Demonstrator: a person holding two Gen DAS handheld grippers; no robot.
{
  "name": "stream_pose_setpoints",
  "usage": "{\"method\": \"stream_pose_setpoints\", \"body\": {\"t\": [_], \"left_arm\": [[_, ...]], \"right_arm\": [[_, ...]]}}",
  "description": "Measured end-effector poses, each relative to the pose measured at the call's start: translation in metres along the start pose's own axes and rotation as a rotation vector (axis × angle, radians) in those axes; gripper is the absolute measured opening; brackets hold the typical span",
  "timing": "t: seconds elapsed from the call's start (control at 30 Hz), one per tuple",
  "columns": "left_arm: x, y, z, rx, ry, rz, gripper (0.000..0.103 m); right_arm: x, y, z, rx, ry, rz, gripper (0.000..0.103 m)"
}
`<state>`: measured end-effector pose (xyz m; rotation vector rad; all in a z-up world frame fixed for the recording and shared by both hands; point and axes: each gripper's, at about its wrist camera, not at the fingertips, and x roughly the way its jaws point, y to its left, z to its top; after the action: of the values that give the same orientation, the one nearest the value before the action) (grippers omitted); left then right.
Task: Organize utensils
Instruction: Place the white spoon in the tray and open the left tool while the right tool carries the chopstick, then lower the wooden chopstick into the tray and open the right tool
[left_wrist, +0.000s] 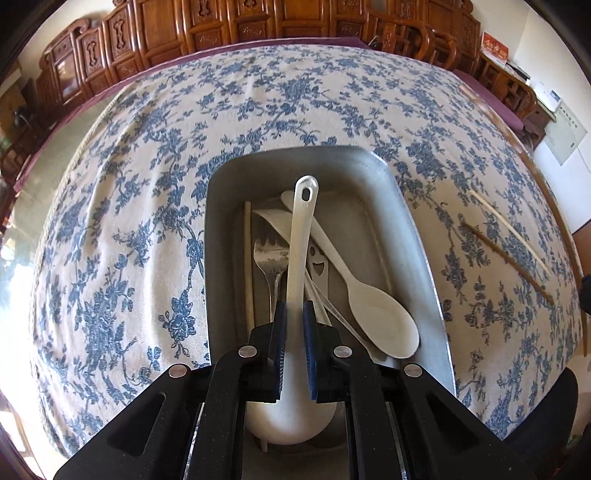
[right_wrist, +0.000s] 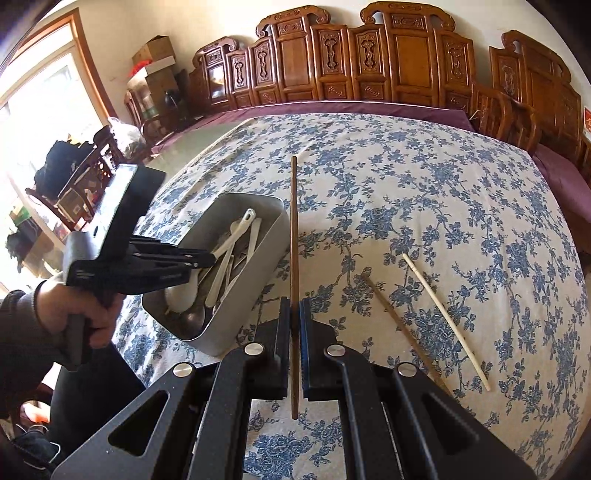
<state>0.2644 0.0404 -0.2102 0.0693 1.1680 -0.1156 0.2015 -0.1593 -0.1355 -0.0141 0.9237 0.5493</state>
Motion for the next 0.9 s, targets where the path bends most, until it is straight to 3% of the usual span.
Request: {"method": "stream_pose_setpoints", "body": {"t": [0.23, 0.3, 0.5, 0.63, 0.83, 0.9], "left_arm": [[0.004, -0.001, 0.003, -0.007, 0.008, -0.005, 0.009], [0.001, -0.002, 0.003, -0.004, 0.004, -0.008, 0.009], [-0.023, 0.006, -0.007, -0.006, -0.041, -0.013, 0.009], [-0.045, 0.015, -0.014, -0.019, -0.082, -0.023, 0.009], [-0.069, 0.029, -0.021, -0.043, -0.117, -0.038, 0.009], [-0.074, 0.032, -0.023, -0.047, -0.125, -0.039, 0.009]], "right_arm": [[0.004, 0.004, 0.001, -0.01, 0.011, 0.002, 0.005], [0.004, 0.006, 0.001, -0.012, 0.009, 0.004, 0.0], [0.022, 0.009, -0.002, -0.029, 0.039, -0.05, 0.0], [0.04, 0.012, -0.007, -0.03, 0.053, -0.027, 0.001], [0.073, 0.034, -0.024, -0.079, 0.121, -0.01, 0.015], [0.085, 0.036, -0.029, -0.086, 0.149, -0.026, 0.015]]}}
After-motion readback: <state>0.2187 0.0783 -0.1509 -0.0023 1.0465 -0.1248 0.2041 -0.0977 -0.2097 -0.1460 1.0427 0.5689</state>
